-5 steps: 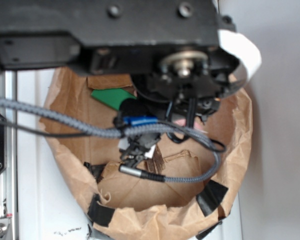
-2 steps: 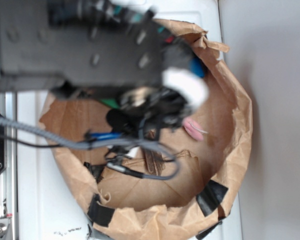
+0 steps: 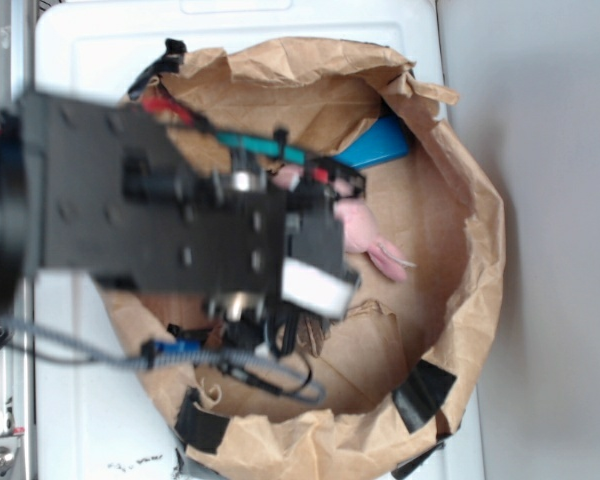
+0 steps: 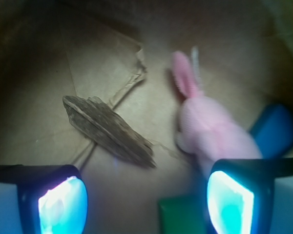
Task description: Grab the wood chip.
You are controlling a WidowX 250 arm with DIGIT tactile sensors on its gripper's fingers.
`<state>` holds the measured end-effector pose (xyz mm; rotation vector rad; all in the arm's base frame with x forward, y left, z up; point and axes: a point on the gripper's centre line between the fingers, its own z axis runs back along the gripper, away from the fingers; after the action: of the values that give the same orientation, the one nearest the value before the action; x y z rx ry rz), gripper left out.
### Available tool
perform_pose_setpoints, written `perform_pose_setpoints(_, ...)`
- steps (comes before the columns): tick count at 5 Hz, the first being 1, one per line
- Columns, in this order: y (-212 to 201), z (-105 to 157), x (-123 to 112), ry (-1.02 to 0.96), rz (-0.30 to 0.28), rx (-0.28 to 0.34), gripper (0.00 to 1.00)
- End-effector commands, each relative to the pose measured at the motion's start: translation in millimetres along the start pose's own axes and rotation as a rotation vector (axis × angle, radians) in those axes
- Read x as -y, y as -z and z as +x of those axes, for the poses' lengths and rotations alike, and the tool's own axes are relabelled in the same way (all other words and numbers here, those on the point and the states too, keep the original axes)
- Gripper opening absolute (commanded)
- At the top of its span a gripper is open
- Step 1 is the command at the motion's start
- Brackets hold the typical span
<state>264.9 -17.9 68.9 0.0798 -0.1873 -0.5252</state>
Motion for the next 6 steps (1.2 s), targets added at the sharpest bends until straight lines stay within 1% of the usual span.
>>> perform_pose_setpoints(1, 23, 24, 21, 0.040, 0.048, 0.003, 1.00)
perform_pose_setpoints(2, 48, 31, 26, 0.038, 0.117, -0.007, 1.00)
perform_pose_setpoints(3, 48, 37, 25, 0.007, 0.118, -0.043, 0.00)
perform_pose_setpoints(4, 25, 33, 20, -0.013, 0.078, -0.038, 0.00)
perform_pose_setpoints(5, -19, 26, 3, -0.028, -0.018, -0.049, 0.00)
perform_pose_setpoints(6, -53, 25, -22, -0.057, -0.096, -0.044, 0.00)
